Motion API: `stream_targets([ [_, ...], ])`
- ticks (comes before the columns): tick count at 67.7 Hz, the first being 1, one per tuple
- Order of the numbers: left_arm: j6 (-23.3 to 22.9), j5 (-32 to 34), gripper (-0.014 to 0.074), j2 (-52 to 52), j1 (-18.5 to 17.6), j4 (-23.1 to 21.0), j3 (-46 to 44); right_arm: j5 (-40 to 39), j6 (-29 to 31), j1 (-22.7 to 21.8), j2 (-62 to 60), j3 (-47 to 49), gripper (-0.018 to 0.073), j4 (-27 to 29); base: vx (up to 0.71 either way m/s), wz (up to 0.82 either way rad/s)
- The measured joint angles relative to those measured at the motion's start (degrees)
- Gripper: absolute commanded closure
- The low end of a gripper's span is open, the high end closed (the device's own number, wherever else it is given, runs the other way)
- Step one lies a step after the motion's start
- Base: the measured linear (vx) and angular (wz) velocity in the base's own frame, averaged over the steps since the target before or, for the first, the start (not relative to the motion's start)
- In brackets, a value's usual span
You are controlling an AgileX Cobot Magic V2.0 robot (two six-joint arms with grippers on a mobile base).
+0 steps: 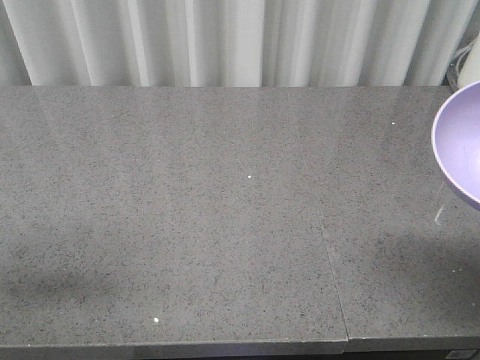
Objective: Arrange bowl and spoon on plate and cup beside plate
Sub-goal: 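Lift the lavender bowl with the right gripper, holding the spoon, then drive the base carrying spoon and bowl toward the blue plate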
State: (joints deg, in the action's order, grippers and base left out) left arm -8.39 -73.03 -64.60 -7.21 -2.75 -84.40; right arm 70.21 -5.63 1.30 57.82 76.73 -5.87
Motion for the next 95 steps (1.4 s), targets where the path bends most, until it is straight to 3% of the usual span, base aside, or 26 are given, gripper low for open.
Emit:
stream_targets([
  [95, 0.00, 0.00, 0.0603, 0.00, 0.00, 0.00, 0.00, 0.84, 0.02, 0.00, 0.00, 0.00, 0.0570, 0.05, 0.00, -0.02],
])
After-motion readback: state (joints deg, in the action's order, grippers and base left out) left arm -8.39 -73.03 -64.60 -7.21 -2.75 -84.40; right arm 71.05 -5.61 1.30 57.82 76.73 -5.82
